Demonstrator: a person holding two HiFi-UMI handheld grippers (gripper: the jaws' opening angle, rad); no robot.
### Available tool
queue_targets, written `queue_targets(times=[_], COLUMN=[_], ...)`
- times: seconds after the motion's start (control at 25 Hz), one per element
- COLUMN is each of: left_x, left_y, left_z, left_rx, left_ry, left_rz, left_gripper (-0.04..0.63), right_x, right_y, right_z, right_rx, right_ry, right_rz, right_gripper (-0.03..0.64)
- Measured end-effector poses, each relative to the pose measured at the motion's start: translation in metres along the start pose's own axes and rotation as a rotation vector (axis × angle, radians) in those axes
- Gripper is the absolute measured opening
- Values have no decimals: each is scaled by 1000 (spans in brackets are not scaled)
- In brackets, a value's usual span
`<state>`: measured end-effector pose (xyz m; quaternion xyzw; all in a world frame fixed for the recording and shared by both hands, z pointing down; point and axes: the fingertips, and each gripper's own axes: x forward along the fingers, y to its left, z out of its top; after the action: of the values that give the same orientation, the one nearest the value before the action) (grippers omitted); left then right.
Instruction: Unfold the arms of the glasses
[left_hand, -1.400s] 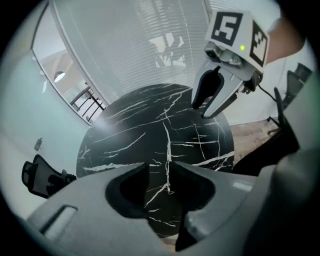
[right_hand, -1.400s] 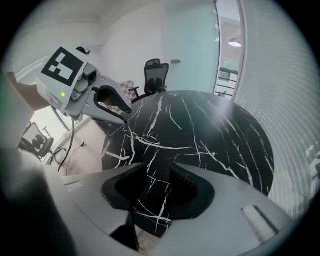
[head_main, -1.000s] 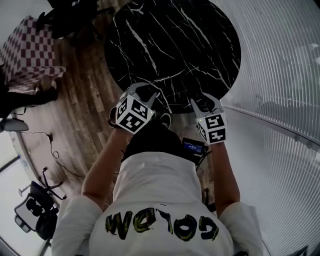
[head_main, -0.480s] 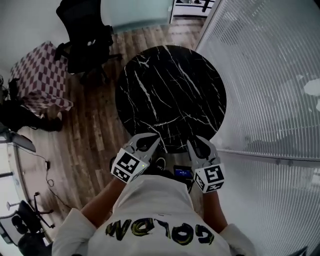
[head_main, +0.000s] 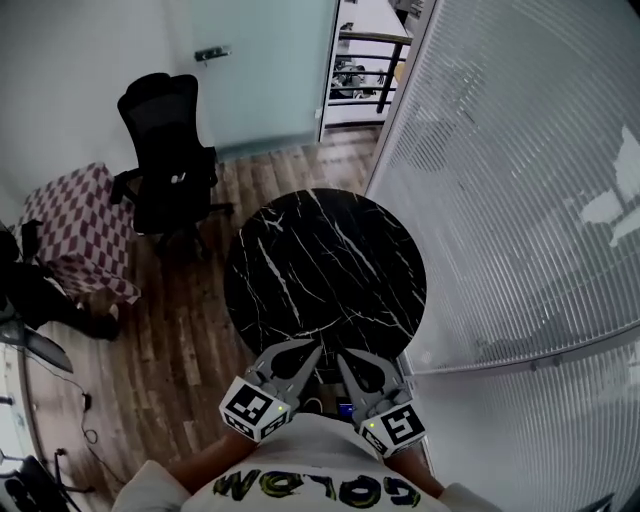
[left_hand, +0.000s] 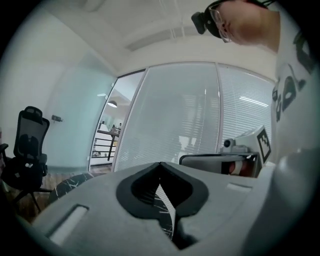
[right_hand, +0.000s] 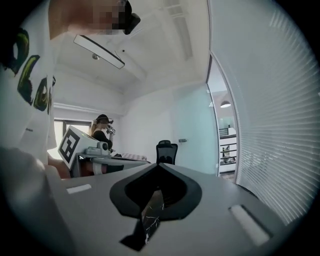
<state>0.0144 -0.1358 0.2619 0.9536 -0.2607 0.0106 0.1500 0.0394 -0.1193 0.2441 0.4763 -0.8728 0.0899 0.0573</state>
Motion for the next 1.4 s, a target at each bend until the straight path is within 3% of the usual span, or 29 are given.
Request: queue_targets(times=[0.2,0.36,0.48,1.4], left_x=[-7,-8,-7,-13], left_y=[-12,-20,-22,-38], left_z=[31,32,31,26], left_rx=[38,115,131,132], left_ry=[-80,-82,-74,-83], left_rz=[9,4,10,3], left_gripper=[5,5,5,5], right_x=[-3,-5,-4,-17], right_y=[7,11,13,18], right_z=[25,28,26,17], right_rx=[0,20,19,30], right_ry=[-58,-70,-75,-76], right_rz=[7,19,28,34], right_gripper=[3,2,2,2])
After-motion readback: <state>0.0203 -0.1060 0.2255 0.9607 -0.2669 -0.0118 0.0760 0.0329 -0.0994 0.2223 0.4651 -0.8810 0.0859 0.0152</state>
